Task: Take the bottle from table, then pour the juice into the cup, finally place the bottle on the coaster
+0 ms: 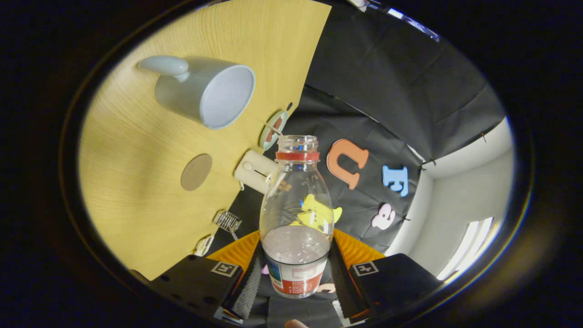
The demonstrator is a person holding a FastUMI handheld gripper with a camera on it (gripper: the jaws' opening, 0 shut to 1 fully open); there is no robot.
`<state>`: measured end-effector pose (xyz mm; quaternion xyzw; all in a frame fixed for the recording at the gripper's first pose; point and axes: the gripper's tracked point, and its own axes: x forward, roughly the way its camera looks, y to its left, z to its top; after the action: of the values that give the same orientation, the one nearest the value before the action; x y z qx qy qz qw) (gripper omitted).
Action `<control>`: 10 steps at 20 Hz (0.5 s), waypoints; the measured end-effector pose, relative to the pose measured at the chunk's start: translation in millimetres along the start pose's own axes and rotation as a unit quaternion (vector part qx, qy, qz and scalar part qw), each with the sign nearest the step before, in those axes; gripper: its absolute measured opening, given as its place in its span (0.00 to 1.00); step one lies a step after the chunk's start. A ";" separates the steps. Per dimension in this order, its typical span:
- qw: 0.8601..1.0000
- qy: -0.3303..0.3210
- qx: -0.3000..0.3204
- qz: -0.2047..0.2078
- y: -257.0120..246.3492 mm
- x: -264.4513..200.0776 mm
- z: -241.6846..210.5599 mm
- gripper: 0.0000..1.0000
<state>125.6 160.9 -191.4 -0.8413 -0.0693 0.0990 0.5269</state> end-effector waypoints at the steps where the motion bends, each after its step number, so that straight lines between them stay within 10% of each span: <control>1: 1.000 0.000 0.000 -0.001 -0.9 1.2 0.0 0.76; 10: 1.000 -0.003 0.015 0.003 3.6 -1.3 3.1 0.76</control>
<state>123.7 161.8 -195.8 -0.8331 -0.0672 0.1039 0.5391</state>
